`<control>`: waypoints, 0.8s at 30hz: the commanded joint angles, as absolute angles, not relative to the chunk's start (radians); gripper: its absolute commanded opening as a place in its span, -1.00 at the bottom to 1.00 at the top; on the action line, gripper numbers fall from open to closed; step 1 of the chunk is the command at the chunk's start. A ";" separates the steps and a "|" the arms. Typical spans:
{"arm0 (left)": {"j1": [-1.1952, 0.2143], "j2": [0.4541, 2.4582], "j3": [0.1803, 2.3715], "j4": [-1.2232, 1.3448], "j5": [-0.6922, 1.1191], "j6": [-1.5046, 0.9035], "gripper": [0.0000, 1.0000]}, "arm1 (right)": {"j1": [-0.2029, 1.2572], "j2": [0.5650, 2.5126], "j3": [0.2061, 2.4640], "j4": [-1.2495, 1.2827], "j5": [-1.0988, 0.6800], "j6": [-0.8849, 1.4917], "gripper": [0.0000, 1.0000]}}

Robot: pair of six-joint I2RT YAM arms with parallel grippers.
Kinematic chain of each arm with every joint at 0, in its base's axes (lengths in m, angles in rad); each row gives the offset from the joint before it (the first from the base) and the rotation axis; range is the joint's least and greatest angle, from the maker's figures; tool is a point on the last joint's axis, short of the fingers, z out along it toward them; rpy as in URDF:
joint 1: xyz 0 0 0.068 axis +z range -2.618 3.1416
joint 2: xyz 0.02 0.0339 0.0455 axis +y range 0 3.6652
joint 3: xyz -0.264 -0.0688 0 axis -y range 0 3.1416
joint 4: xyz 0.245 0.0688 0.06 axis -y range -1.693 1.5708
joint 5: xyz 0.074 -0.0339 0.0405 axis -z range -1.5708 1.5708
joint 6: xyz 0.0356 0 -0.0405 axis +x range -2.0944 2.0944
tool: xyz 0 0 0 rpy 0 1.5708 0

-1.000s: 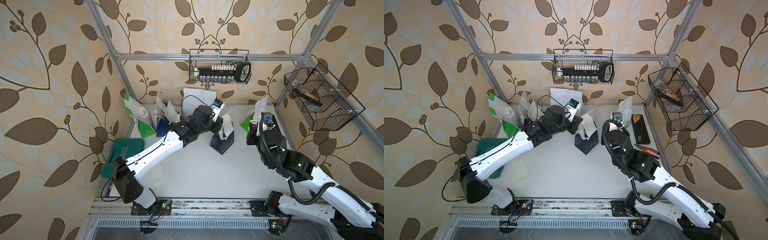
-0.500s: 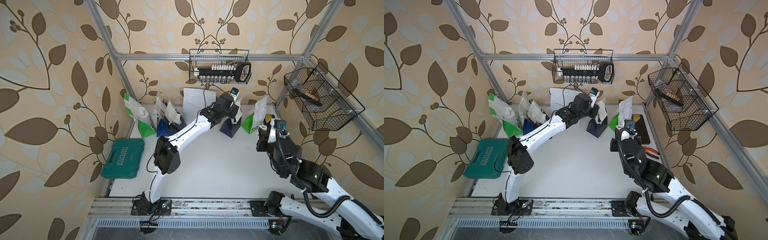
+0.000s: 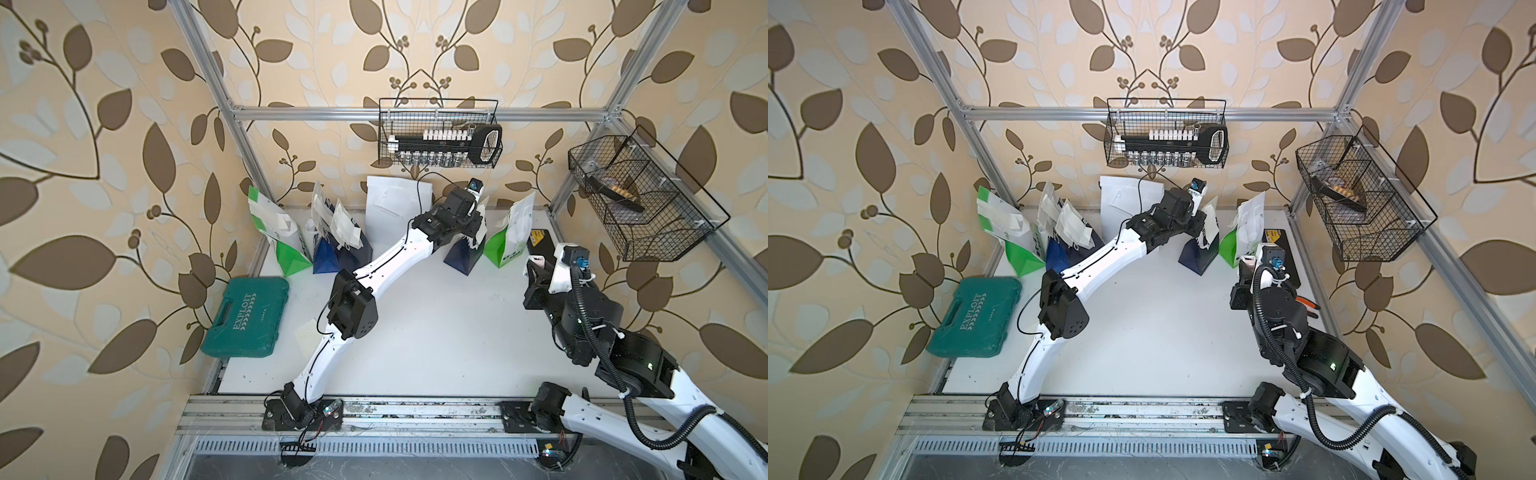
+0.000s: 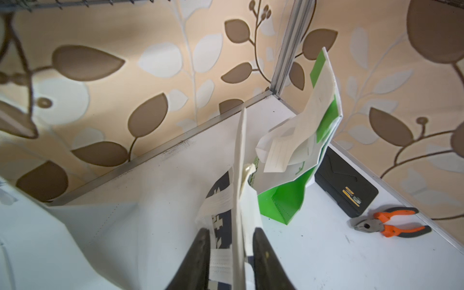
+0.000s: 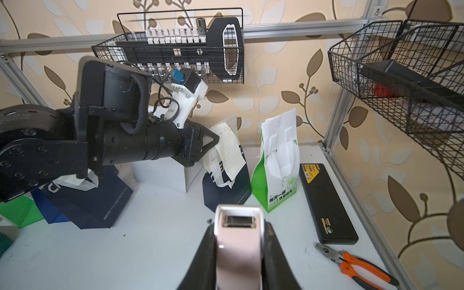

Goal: Staple the receipts to the bags
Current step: Place the takeout bag at the center of the board.

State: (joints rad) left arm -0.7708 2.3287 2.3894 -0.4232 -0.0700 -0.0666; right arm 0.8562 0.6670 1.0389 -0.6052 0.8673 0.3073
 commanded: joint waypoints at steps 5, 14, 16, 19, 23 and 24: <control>-0.769 2.265 2.409 -0.404 -0.022 -0.075 0.98 | 0.858 0.668 1.032 -0.633 0.845 0.338 -1.00; -0.769 2.060 2.270 -0.364 -0.015 -0.082 0.98 | 0.859 0.685 1.040 -0.675 0.808 0.366 -1.00; -0.769 1.960 2.177 -0.330 -0.030 -0.081 0.98 | 0.857 0.688 1.042 -0.691 0.787 0.374 -1.00; -0.769 1.759 1.968 -0.264 -0.046 -0.094 0.98 | 0.858 0.711 1.046 -0.694 0.677 0.351 -1.00; -0.767 1.414 1.655 -0.220 -0.080 -0.108 0.98 | 0.861 0.832 1.037 -0.635 0.315 0.300 -1.00; -0.767 1.330 1.580 -0.214 -0.103 -0.112 0.98 | 0.869 0.874 1.029 -0.614 0.249 0.304 -1.00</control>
